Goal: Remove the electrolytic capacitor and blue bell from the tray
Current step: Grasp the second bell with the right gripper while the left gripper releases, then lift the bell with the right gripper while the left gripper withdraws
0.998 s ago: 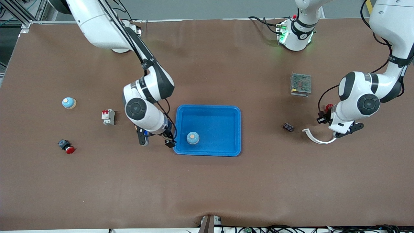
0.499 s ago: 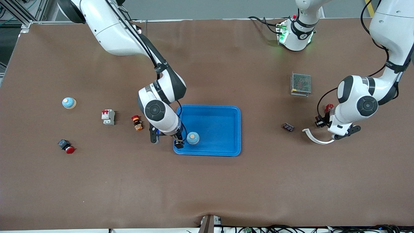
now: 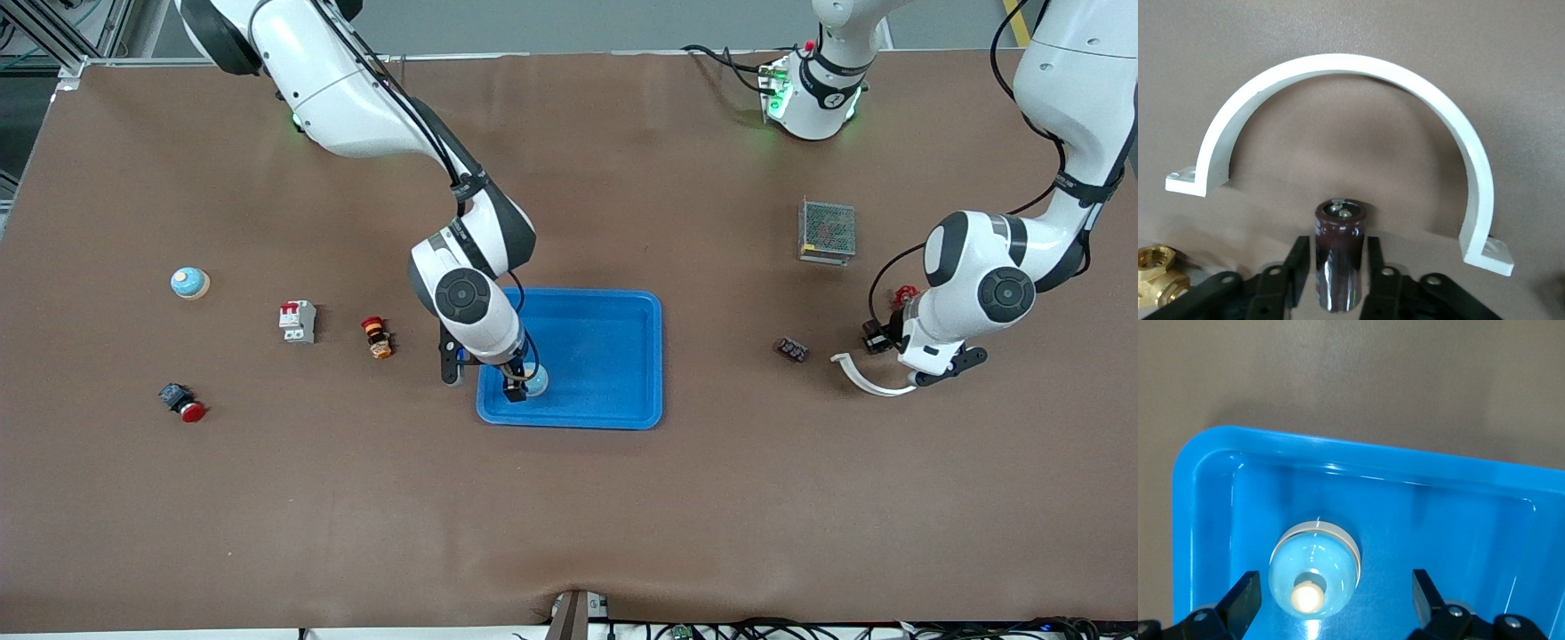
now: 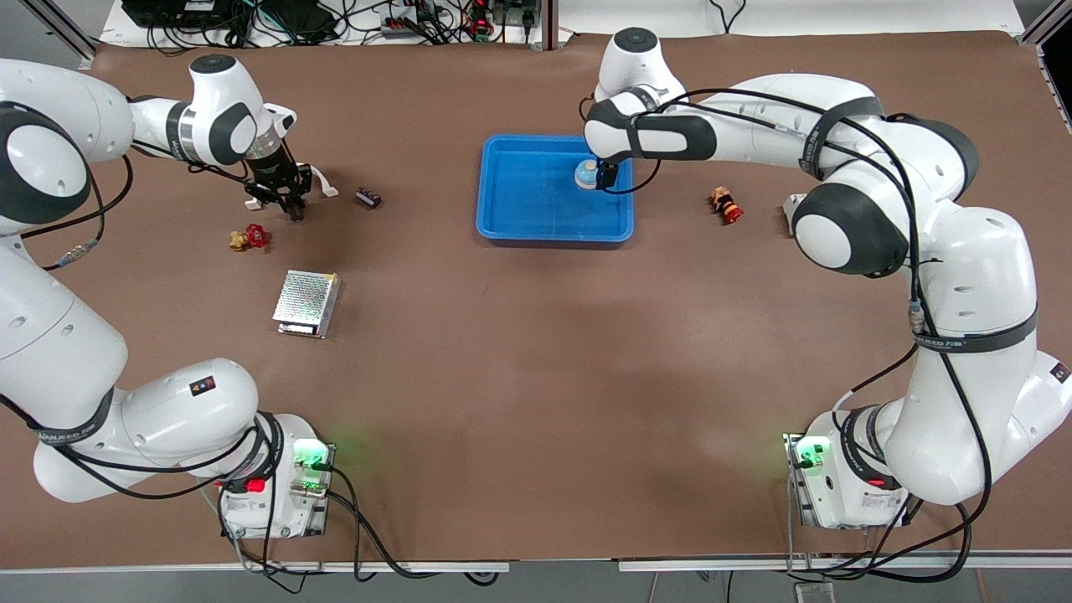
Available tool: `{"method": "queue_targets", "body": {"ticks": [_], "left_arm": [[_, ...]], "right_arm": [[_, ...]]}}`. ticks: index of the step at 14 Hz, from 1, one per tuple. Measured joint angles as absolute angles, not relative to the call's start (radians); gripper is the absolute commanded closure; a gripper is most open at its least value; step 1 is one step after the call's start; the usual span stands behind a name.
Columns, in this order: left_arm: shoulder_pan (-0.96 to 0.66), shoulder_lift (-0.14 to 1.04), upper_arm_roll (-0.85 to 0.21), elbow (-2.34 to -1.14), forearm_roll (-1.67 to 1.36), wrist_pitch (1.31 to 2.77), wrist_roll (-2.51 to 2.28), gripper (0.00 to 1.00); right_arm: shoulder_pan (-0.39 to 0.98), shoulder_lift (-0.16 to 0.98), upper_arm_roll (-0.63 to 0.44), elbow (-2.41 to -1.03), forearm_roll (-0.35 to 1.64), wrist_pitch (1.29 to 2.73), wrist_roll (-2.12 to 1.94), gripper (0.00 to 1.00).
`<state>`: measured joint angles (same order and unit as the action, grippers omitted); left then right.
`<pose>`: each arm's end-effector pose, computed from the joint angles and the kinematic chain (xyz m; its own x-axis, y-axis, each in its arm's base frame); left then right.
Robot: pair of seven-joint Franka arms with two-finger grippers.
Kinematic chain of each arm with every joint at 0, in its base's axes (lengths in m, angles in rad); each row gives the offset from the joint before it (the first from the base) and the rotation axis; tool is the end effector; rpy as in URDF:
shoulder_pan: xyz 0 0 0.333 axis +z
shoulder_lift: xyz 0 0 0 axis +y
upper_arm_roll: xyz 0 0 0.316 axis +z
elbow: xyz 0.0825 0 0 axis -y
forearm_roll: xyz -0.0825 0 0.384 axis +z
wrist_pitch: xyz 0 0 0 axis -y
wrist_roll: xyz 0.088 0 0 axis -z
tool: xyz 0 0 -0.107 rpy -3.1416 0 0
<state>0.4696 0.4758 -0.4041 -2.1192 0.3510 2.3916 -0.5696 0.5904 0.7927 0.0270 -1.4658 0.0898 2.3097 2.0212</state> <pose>0.5577 0.0360 0.1890 0.9187 0.3783 -0.1135 0.3694 -0.9247 -0.0920 0.5926 0.4186 0.2139 0.0992 -0.9900 -0.1006 -0.9951 -0.0992 -0.0048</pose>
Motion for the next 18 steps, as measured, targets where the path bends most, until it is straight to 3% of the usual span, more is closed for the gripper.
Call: {"method": "queue_targets", "body": {"ticks": [7,11,12,13,14,15,18], "left_arm": [[0.470,0.428,-0.412,-2.089,0.351,2.376,-0.570,0.00],[0.471,0.372,-0.472,-1.982,0.321,2.159,-0.575,0.00],[0.471,0.365,-0.487,-1.941,0.306,2.098,-0.575,0.00],[0.471,0.361,-0.500,-1.902,0.300,2.043,-0.575,0.00],[0.471,0.360,-0.513,-1.863,0.297,1.997,-0.575,0.00],[0.471,0.360,-0.525,-1.828,0.295,1.956,-0.575,0.00],[0.470,0.360,-0.566,-1.706,0.294,1.828,-0.575,0.00]], "right_arm": [[0.613,0.867,0.026,-1.425,0.030,2.351,2.081,0.00],[0.615,0.883,0.026,-1.410,0.013,2.356,2.095,0.00],[0.615,0.883,0.025,-1.410,0.011,2.356,2.095,0.09],[0.615,0.883,0.025,-1.409,0.004,2.356,2.094,0.26],[0.615,0.883,0.025,-1.407,-0.006,2.357,2.094,0.52],[0.615,0.883,0.023,-1.404,-0.012,2.358,2.095,0.63],[0.615,0.880,0.023,-1.396,-0.019,2.348,2.095,0.69]]}}
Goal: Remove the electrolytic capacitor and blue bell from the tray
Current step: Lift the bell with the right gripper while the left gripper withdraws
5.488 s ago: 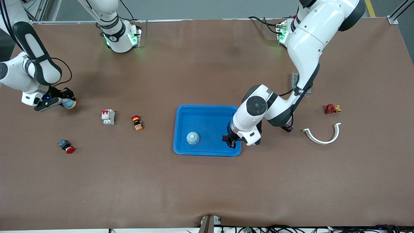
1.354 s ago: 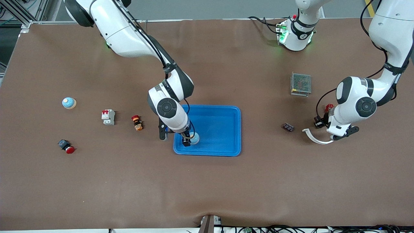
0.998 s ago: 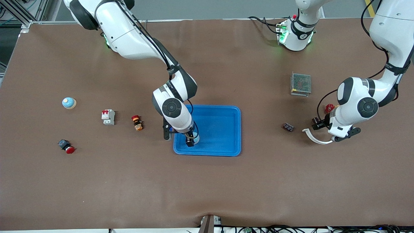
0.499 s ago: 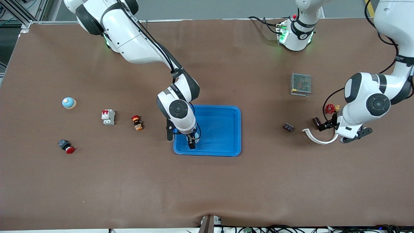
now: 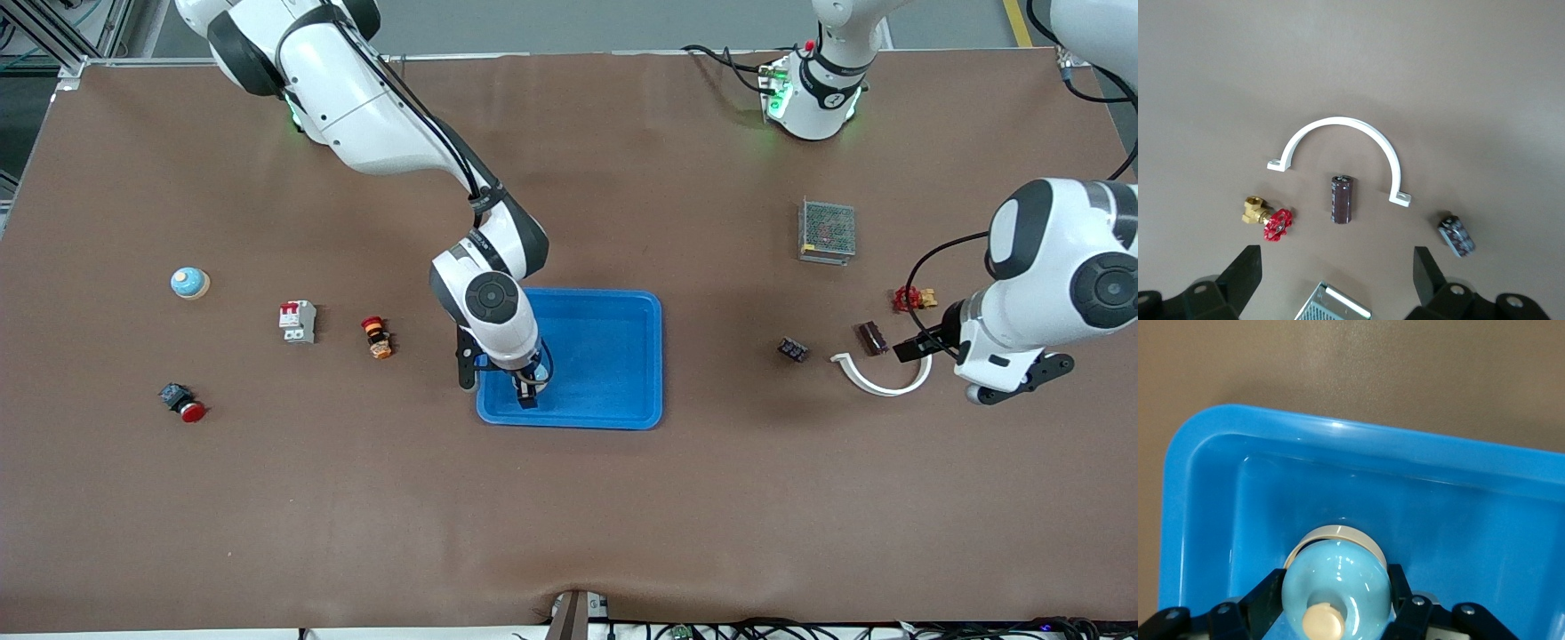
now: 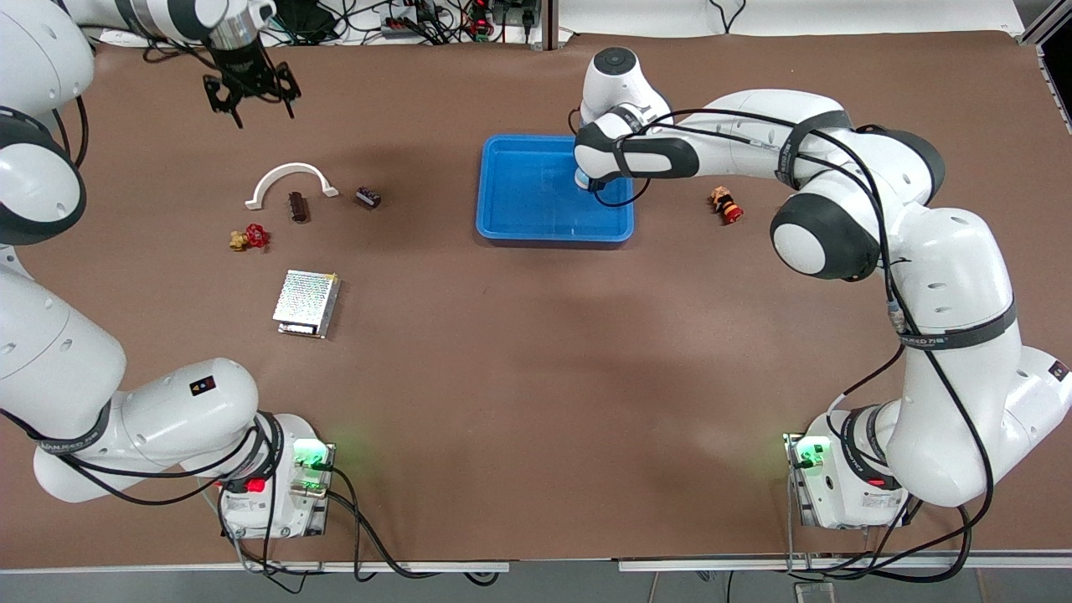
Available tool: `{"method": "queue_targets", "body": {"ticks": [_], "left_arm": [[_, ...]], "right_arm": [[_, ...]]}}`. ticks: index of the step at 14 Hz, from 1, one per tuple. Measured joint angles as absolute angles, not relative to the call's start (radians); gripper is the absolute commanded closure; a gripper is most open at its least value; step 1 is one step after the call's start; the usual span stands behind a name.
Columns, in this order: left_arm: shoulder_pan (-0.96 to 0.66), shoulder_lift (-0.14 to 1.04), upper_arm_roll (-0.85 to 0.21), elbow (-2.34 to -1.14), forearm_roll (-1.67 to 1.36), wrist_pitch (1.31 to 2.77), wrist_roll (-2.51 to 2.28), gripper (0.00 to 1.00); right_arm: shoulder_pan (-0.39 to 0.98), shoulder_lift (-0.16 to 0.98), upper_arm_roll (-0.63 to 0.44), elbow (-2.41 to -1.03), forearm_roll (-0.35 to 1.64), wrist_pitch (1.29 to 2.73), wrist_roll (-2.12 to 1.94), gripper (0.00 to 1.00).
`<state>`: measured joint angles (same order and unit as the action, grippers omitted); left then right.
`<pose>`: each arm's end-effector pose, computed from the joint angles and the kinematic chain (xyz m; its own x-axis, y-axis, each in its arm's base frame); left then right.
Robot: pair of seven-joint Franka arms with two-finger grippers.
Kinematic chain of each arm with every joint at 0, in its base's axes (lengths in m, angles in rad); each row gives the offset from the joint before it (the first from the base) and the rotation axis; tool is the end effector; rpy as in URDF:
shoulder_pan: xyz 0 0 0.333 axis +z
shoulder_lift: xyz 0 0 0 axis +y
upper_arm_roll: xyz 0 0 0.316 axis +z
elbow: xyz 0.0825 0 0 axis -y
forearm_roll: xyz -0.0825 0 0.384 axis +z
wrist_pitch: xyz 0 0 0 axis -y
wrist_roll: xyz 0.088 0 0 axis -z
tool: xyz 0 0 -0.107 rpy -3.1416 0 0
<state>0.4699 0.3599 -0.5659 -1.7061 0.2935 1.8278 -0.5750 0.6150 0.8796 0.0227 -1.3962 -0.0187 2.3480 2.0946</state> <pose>0.6258 -0.0057 0.3953 0.9160 0.3866 -0.1074 0.3679 -0.9160 -0.1601 0.5948 0.4361 0.1846 0.1185 -0.9922 -0.0390 -0.9914 -0.1160 -0.0611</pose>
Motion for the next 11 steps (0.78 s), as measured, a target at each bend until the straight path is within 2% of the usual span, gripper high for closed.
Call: {"method": "queue_targets", "body": {"ticks": [3,4,11], "left_arm": [[0.467,0.359,-0.600,-1.574,0.293,1.711,-0.575,0.00],[0.467,0.359,-0.611,-1.538,0.293,1.685,-0.574,0.00],[0.465,0.336,-0.756,-1.392,0.293,1.527,-0.545,0.00]], "right_arm": [[0.616,0.880,0.023,-1.395,-0.022,2.347,2.095,0.79],[0.618,0.880,0.022,-1.394,-0.023,2.347,2.094,1.00],[0.660,0.881,0.026,-1.371,-0.023,2.347,2.096,1.00]]}}
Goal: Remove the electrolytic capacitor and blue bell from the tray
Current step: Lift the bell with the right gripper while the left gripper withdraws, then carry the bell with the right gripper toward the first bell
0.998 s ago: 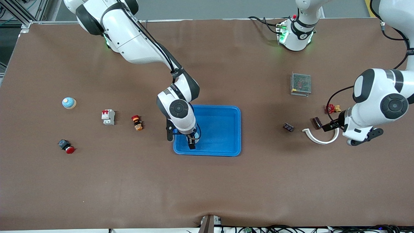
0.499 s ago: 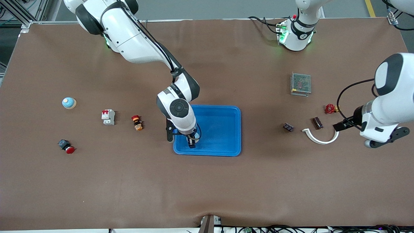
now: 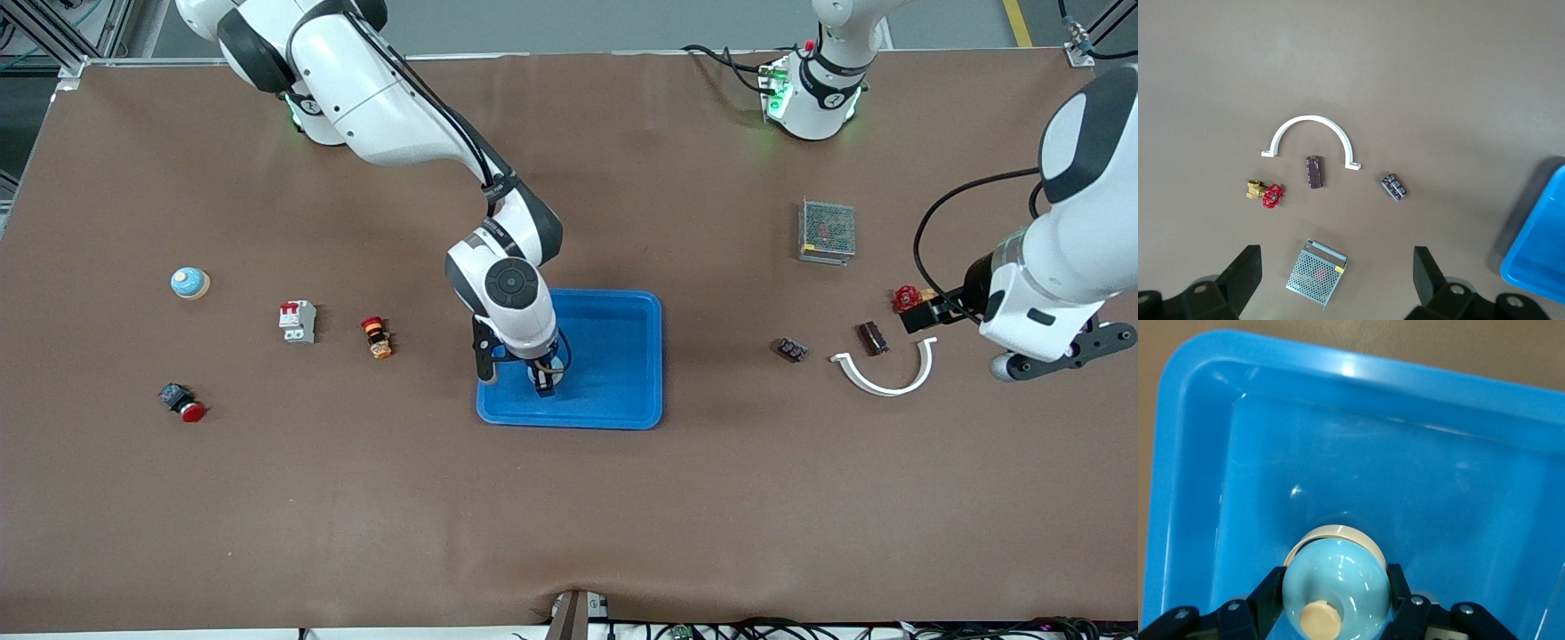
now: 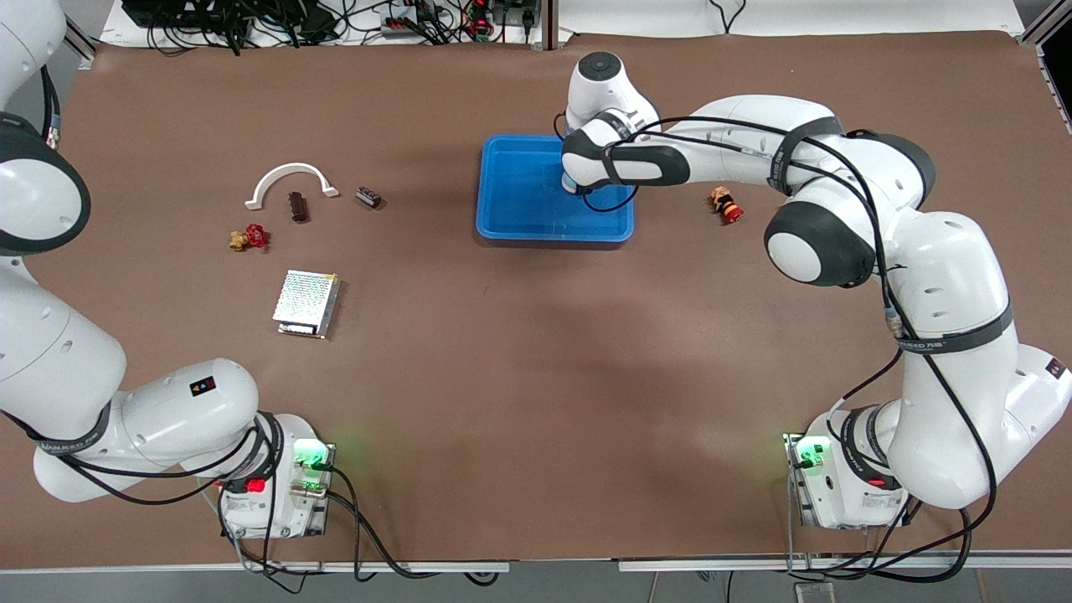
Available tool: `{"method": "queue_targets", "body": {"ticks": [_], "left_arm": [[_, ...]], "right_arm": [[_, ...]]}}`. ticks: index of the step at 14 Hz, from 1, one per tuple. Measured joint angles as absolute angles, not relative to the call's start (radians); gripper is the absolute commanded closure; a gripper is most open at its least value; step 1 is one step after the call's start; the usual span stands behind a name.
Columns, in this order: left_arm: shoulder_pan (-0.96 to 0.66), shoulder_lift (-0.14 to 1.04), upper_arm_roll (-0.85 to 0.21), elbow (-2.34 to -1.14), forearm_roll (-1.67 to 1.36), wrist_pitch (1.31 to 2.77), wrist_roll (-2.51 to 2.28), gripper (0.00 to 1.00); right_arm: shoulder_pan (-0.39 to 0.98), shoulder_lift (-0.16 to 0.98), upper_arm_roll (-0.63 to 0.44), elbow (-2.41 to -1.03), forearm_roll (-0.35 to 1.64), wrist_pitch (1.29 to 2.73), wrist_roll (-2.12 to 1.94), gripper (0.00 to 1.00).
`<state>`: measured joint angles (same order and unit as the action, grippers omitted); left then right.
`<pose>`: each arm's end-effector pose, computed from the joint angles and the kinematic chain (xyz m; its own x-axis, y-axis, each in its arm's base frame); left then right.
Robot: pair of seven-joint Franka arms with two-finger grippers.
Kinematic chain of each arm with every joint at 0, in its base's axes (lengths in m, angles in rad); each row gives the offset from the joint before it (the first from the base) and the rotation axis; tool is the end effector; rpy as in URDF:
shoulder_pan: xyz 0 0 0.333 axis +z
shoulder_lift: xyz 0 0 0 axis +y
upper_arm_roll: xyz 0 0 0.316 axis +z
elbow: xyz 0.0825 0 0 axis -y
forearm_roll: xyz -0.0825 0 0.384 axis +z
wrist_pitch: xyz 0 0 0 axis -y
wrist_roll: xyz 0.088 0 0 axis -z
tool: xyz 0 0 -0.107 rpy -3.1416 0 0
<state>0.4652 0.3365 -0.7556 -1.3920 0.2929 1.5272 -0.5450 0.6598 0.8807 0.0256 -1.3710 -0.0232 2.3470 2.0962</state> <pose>0.6227 -0.0807 0.5493 0.9618 0.2663 -0.0627 0.2583 -0.9595 -0.1126 0.5791 0.4676 0.1949 0.1663 -0.9848 -0.0494 -0.9834 -0.1619 -0.0817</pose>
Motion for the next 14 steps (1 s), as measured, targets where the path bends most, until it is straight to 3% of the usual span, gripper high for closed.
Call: {"method": "queue_targets", "body": {"ticks": [6,10,14], "left_arm": [[0.442,0.201,-0.736,-1.380,0.292,1.508,-0.366,0.00],[0.198,0.123,-0.425,-1.381,0.174,1.493,-0.262,0.00],[0.070,0.051,-0.223,-1.409,0.065,1.471,-0.216,0.00]], "right_arm": [[0.657,0.869,0.028,-1.299,-0.020,2.233,2.068,1.00],[0.601,0.841,0.047,-1.209,0.004,2.083,1.939,1.00],[0.528,0.786,0.055,-1.198,0.031,1.986,1.738,1.00]]}}
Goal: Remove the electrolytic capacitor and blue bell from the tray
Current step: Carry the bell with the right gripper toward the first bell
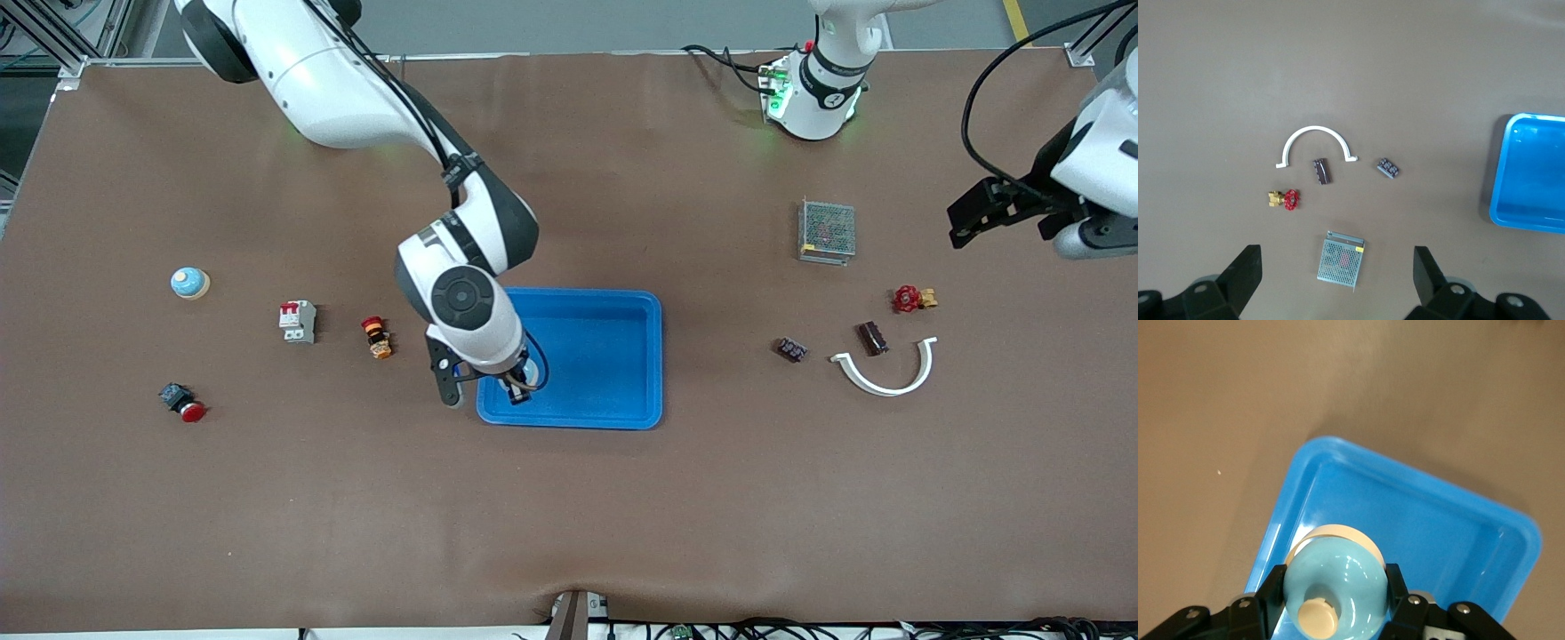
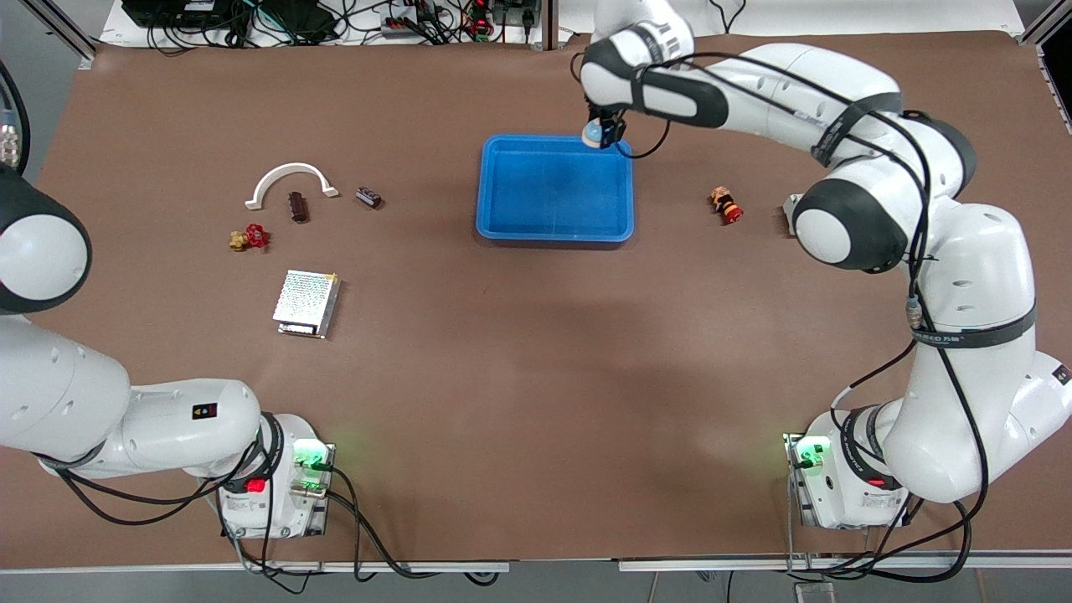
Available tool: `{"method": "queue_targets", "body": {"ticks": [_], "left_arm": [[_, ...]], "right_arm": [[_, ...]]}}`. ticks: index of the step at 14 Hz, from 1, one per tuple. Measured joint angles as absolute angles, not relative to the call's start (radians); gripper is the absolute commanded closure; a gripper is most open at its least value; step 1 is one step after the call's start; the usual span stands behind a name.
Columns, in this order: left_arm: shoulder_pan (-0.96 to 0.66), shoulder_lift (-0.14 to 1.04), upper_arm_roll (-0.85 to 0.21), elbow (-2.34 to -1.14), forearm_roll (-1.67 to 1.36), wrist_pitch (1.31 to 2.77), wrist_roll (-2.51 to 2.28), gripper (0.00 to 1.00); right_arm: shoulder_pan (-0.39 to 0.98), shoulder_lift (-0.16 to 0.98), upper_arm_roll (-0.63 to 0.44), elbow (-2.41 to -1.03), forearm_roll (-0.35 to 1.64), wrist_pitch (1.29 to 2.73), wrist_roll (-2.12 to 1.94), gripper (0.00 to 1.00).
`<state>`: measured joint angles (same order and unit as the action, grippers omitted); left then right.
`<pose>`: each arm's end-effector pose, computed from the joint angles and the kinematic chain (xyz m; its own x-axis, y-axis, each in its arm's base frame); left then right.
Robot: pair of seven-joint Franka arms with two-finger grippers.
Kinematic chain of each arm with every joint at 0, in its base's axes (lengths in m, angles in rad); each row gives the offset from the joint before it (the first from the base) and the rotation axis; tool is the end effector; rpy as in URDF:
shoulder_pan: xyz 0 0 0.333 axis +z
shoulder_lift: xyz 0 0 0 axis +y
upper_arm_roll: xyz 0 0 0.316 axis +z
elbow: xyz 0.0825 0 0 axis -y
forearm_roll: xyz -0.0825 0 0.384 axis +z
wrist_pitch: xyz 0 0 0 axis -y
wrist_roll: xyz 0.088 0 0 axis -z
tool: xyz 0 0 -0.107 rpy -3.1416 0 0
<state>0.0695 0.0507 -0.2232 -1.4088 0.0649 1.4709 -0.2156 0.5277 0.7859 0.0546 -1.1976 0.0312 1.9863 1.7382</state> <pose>0.5548 -0.0745 0.6639 0.9974 0.0685 0.0239 0.0696 -0.9964 -0.0493 0.6357 0.4074 0.3135 0.3757 -0.9244 -0.0667 -0.9262 -0.3770 0.0084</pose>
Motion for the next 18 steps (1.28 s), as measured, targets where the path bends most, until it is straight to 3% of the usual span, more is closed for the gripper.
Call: {"method": "queue_targets", "body": {"ticks": [3,11,15,18], "left_arm": [[0.014,-0.006,-0.143,-1.458,0.031,1.468,-0.216,0.00],[0.014,-0.051,-0.136,-1.510,0.028,1.468,-0.216,0.00],[0.014,-0.051,-0.134,-1.517,0.028,1.468,-0.216,0.00],[0.014,-0.051,-0.134,-1.517,0.028,1.468,-0.216,0.00]], "right_arm": [[0.472,0.736,0.055,-1.196,0.041,1.892,1.499,1.00],[0.393,0.638,0.042,-1.233,-0.035,1.807,0.862,1.00],[0.334,0.543,0.039,-1.361,-0.044,1.861,0.643,1.00],[0.261,0.414,0.036,-1.569,-0.045,1.991,0.474,1.00]]}}
